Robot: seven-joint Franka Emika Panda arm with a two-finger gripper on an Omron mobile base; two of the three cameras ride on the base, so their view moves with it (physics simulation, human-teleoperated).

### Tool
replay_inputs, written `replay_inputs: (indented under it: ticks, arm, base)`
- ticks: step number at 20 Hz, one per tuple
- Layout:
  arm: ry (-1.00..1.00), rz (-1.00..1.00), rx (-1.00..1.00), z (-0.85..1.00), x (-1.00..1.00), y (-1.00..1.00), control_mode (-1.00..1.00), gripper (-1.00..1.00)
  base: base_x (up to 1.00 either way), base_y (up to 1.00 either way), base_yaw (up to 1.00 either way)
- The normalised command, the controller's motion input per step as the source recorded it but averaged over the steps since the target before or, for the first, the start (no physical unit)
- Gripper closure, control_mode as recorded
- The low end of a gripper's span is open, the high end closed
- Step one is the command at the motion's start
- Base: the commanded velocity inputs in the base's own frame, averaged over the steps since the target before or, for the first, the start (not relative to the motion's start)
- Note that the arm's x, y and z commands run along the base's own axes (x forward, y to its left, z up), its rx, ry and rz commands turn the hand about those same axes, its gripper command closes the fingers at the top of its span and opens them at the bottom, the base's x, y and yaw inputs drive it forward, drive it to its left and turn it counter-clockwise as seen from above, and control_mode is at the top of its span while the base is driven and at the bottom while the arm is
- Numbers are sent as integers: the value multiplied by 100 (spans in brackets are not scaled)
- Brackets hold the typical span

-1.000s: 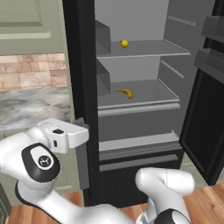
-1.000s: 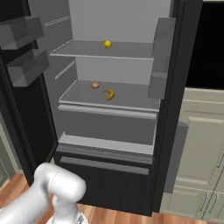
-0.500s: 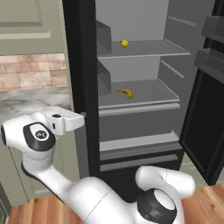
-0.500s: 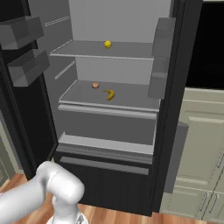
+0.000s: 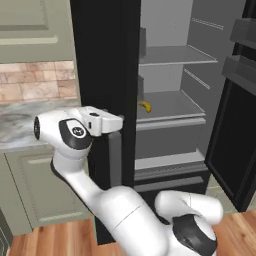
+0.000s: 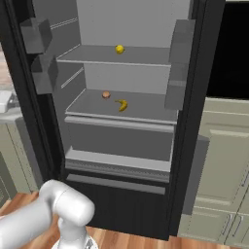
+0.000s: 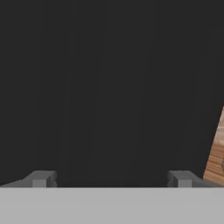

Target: Place the banana in the correct fridge rack based on whether it is a fruit or vegetable. Finally, close the fridge door.

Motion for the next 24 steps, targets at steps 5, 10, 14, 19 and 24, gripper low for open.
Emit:
replay_inputs:
  ticks: [5, 10, 14, 19, 24]
  arm:
    - [-1, 0, 0, 17, 61, -97, -100, -100]
    - [-2, 0, 0, 17, 76, -68, -100, -100]
    - [0, 0, 0, 17, 82, -48, -100, -100]
    - [0, 0, 2, 27, 80, -34, -100, -100]
    - [1, 1, 6, 16, 68, -43, -100, -100]
  base:
    - [0, 0, 0]
    - [0, 0, 0]
    - [0, 0, 0]
    - [0, 0, 0]
    - [0, 0, 0]
